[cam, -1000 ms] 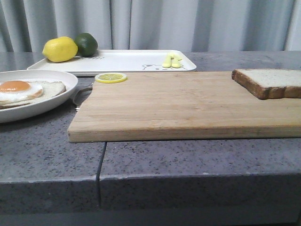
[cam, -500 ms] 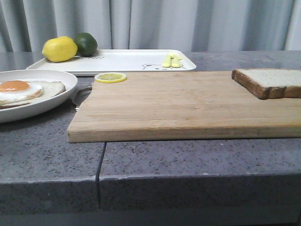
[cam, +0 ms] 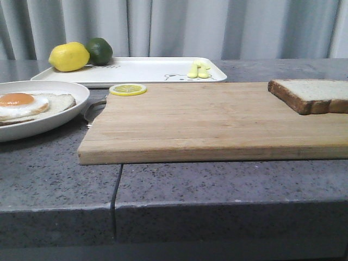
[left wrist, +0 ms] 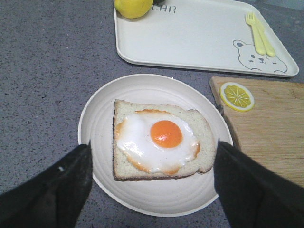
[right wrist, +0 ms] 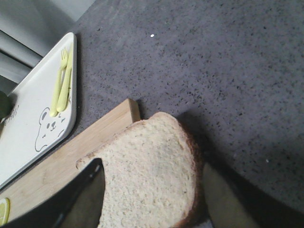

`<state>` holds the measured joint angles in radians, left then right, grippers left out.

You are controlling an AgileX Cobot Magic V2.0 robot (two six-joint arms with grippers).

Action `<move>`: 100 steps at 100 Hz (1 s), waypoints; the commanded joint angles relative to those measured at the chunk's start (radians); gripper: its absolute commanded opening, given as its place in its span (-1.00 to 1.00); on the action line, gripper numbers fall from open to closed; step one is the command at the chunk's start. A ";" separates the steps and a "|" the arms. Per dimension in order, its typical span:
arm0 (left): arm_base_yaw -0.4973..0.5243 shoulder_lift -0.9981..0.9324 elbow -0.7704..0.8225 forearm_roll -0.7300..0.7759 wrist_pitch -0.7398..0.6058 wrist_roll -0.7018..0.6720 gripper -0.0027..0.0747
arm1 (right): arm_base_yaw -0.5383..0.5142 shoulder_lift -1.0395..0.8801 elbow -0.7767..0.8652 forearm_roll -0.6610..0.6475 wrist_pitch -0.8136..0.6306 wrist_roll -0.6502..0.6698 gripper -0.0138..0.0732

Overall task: Place bread and move sandwich to tray
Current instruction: 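Lower the right gripper onto the bread slice on the cutting board and grasp it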

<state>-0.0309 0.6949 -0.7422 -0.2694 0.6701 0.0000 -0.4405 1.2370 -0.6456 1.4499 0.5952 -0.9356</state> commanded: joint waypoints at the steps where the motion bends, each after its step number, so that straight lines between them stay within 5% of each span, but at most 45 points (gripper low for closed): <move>1: 0.004 0.003 -0.036 -0.022 -0.061 0.000 0.36 | -0.015 0.008 -0.022 0.056 0.043 -0.029 0.37; 100: 0.004 0.003 -0.036 -0.022 -0.061 0.000 0.36 | -0.013 0.234 -0.046 0.076 0.140 -0.106 0.37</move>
<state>-0.0309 0.6949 -0.7422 -0.2694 0.6701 0.0000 -0.4504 1.4851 -0.6672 1.4956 0.6960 -1.0256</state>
